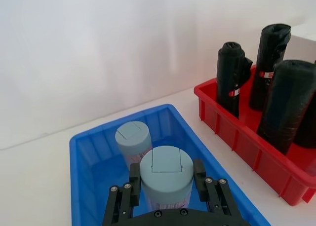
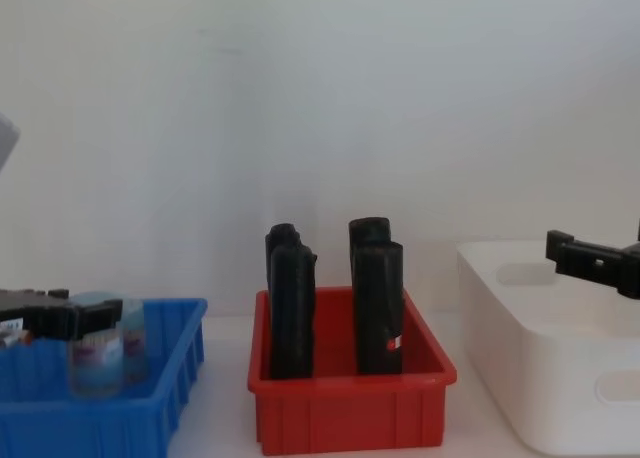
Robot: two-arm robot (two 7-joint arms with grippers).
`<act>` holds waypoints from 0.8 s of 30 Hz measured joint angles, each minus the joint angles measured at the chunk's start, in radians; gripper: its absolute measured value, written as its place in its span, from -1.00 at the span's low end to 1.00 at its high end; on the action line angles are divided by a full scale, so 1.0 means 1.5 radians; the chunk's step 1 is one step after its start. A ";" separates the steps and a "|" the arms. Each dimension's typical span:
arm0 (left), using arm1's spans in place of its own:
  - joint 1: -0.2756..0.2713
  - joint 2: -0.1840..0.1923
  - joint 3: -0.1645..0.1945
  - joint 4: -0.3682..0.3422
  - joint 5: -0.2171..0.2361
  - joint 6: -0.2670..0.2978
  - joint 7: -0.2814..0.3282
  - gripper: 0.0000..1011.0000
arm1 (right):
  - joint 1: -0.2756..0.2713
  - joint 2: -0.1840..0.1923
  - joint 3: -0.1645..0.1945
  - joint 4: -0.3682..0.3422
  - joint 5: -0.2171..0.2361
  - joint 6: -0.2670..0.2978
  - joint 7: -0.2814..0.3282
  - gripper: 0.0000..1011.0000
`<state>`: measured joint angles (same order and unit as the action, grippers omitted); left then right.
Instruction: Pick the cotton swabs from the blue box and place them into the white box.
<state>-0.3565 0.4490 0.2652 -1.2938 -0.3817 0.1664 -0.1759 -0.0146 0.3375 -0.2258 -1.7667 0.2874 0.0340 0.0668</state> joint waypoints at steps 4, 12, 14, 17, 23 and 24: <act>0.006 0.007 -0.006 -0.029 -0.002 0.001 0.007 0.27 | 0.000 0.000 0.000 0.000 0.000 0.000 0.000 0.98; 0.014 0.019 -0.015 -0.085 -0.007 0.015 0.004 0.27 | 0.000 0.000 0.000 0.000 0.000 0.000 0.000 0.98; 0.016 0.023 -0.018 -0.107 -0.010 0.023 -0.006 0.27 | 0.000 0.000 0.000 0.000 0.000 0.000 0.000 0.98; 0.016 0.026 -0.019 -0.122 -0.012 0.030 -0.016 0.27 | 0.000 0.000 0.000 0.000 0.000 0.000 0.000 0.98; 0.015 0.031 -0.021 -0.155 -0.021 0.052 -0.052 0.27 | 0.000 0.000 0.000 0.000 0.000 0.000 0.000 0.98; 0.014 0.031 -0.021 -0.158 -0.022 0.055 -0.058 0.27 | 0.000 0.000 0.000 0.000 0.000 0.000 0.000 0.98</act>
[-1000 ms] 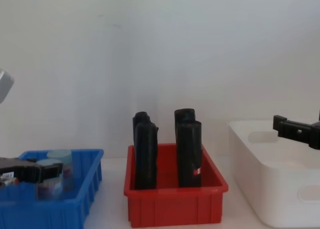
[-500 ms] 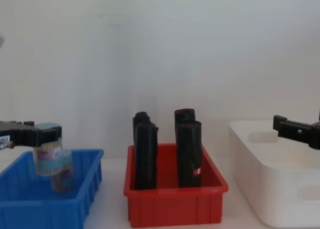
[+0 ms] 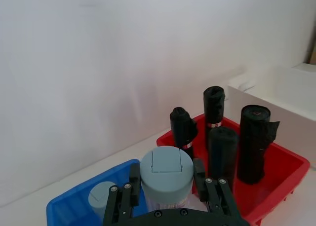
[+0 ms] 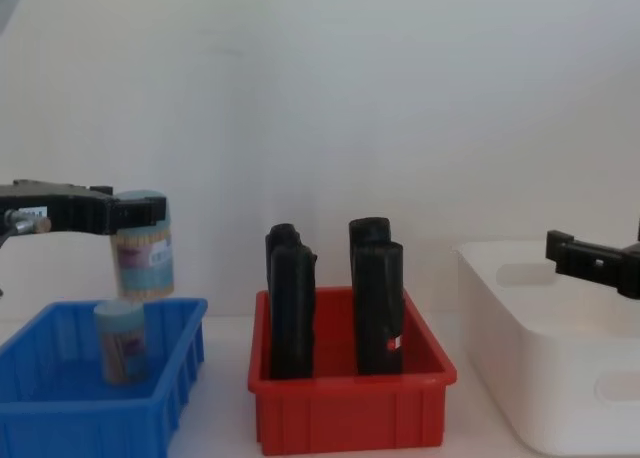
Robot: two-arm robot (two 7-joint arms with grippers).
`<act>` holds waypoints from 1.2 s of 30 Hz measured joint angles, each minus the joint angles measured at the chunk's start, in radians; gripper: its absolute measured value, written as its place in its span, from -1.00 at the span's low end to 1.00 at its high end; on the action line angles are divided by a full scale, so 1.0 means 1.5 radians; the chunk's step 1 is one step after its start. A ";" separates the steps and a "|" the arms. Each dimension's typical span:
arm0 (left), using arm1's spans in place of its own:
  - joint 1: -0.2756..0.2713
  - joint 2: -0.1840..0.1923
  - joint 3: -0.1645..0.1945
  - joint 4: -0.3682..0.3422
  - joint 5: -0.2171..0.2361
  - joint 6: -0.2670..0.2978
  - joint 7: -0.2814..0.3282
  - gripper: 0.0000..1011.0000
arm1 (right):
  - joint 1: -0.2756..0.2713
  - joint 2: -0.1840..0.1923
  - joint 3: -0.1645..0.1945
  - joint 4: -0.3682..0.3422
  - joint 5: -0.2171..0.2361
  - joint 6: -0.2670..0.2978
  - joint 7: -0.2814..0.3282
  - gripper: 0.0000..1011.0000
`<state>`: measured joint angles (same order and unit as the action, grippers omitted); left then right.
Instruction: Pick the cotton swabs from the blue box and place them into the white box.
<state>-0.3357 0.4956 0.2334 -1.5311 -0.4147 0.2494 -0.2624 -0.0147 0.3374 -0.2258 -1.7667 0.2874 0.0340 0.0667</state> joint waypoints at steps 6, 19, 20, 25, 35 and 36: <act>-0.008 0.001 0.000 -0.023 -0.008 0.022 -0.044 0.27 | 0.000 0.000 0.000 0.000 0.000 0.000 0.000 0.98; -0.042 -0.009 0.013 -0.042 -0.019 0.063 -0.158 0.27 | 0.000 0.000 0.000 0.000 0.000 0.000 0.000 0.98; -0.047 -0.012 0.015 -0.042 -0.019 0.067 -0.171 0.27 | 0.000 0.000 0.000 0.000 0.000 0.000 0.000 0.98; -0.064 -0.021 0.024 -0.038 -0.019 0.076 -0.212 0.27 | 0.000 0.000 0.000 0.000 0.000 0.000 0.000 0.98; -0.099 -0.048 0.045 -0.021 -0.015 0.087 -0.289 0.27 | 0.000 0.000 0.000 0.000 0.000 0.000 0.000 0.98; -0.103 -0.051 0.047 -0.019 -0.014 0.088 -0.297 0.27 | 0.000 0.000 0.000 0.000 0.000 0.000 0.000 0.98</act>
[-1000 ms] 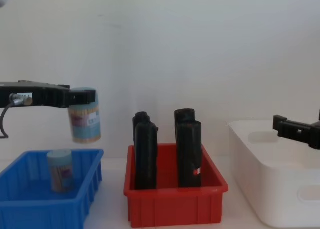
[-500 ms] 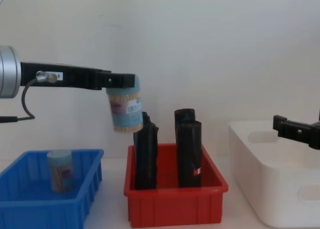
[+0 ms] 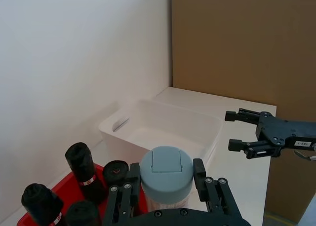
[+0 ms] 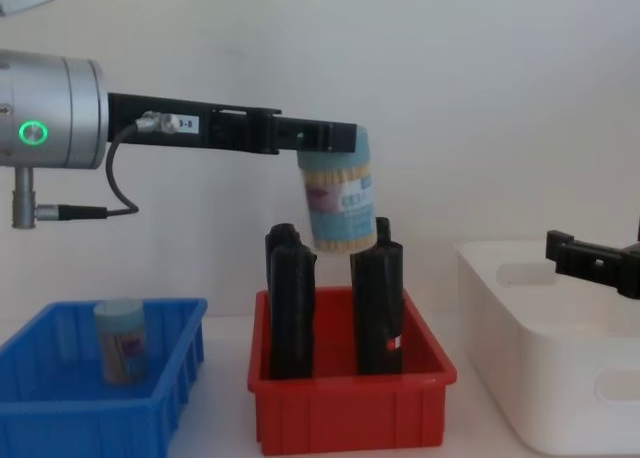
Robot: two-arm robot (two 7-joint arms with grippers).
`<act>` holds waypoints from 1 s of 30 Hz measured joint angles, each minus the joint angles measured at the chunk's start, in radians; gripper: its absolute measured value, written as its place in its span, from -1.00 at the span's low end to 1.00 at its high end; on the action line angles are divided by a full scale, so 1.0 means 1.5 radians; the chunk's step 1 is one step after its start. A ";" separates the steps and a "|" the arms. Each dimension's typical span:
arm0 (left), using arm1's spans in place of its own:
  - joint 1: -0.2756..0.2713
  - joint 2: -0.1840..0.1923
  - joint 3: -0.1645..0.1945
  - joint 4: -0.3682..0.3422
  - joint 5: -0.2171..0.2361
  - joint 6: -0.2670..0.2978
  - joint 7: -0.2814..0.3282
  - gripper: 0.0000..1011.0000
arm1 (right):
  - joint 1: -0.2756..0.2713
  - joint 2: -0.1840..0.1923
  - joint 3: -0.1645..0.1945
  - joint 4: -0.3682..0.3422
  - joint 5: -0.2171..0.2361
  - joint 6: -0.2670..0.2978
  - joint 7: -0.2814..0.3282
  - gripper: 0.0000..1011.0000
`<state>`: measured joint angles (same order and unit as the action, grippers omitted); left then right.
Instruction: Pick the cotton swabs from the blue box and place them into the white box.
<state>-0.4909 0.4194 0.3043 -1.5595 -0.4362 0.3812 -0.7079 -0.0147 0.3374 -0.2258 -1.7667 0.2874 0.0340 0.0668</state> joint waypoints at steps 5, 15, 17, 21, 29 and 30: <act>-0.011 -0.008 0.007 0.005 0.002 0.003 -0.020 0.27 | 0.000 0.000 0.000 0.000 0.000 -0.001 0.003 0.98; -0.021 -0.016 0.013 0.010 0.004 0.006 -0.042 0.27 | 0.003 0.006 0.001 -0.004 0.002 0.002 0.050 0.98; -0.022 -0.017 0.014 0.011 0.004 0.006 -0.044 0.27 | 0.004 0.008 0.001 -0.005 0.002 0.004 0.060 0.98; -0.024 -0.018 0.015 0.012 0.004 0.006 -0.047 0.27 | 0.006 0.012 -0.001 -0.009 0.002 0.011 0.090 0.98; -0.027 -0.021 0.017 0.013 0.005 0.007 -0.053 0.27 | 0.010 0.023 -0.004 -0.022 -0.002 0.024 0.158 0.98; -0.027 -0.021 0.017 0.013 0.005 0.007 -0.054 0.27 | 0.010 0.024 -0.005 -0.023 -0.003 0.026 0.166 0.98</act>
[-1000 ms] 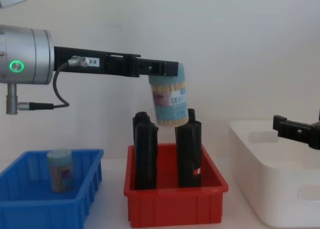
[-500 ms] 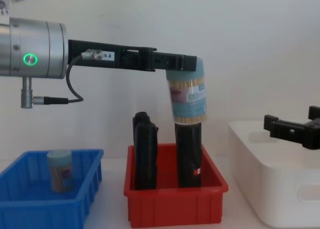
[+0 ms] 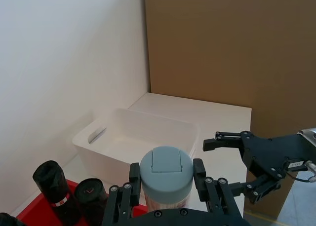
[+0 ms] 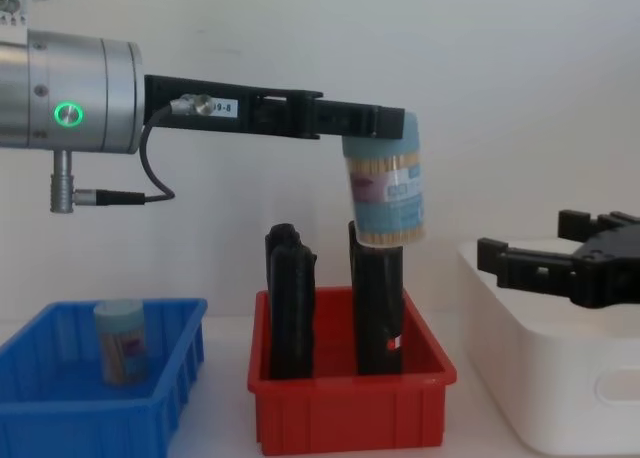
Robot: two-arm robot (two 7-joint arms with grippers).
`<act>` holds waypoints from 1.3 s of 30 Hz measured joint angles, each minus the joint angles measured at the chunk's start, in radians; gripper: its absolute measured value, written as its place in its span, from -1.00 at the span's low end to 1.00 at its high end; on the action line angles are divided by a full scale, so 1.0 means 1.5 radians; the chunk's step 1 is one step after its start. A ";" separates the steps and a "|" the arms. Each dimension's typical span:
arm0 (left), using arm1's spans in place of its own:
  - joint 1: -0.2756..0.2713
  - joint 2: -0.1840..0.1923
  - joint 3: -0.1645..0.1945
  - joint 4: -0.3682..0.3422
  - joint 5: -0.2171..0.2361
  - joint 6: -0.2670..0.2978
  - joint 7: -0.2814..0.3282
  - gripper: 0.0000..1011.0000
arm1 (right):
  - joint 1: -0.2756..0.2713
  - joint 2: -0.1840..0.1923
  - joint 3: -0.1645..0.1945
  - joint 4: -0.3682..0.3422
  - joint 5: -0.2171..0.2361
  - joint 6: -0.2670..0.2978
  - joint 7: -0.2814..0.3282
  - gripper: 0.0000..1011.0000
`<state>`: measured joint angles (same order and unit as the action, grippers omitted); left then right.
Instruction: Pick the cotton swabs from the blue box and place them into the white box.
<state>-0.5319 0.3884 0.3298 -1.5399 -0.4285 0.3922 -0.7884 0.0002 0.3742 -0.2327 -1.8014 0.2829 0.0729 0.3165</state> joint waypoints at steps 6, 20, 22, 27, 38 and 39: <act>-0.001 -0.001 0.001 0.000 0.000 0.000 -0.002 0.27 | 0.004 0.009 -0.004 -0.012 -0.004 0.008 0.055 0.98; -0.002 -0.002 0.001 0.001 0.000 0.001 -0.004 0.27 | 0.024 0.013 -0.013 -0.025 -0.021 0.019 0.124 0.98; -0.002 -0.002 0.001 0.001 0.000 0.001 -0.004 0.27 | 0.027 0.011 -0.014 -0.025 -0.024 0.021 0.122 0.98; -0.002 -0.002 0.001 0.001 0.000 0.001 -0.004 0.27 | 0.036 0.004 -0.016 -0.022 -0.034 0.024 0.110 0.98; -0.003 -0.002 0.001 0.001 0.000 0.001 -0.005 0.27 | 0.059 -0.013 -0.021 -0.004 -0.050 0.029 0.089 0.98; -0.003 -0.002 0.001 0.001 0.000 0.001 -0.005 0.27 | 0.059 -0.013 -0.021 -0.004 -0.050 0.029 0.089 0.98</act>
<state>-0.5358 0.3857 0.3320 -1.5381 -0.4285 0.3930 -0.7956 0.0889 0.3553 -0.2635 -1.8076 0.2084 0.1163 0.4498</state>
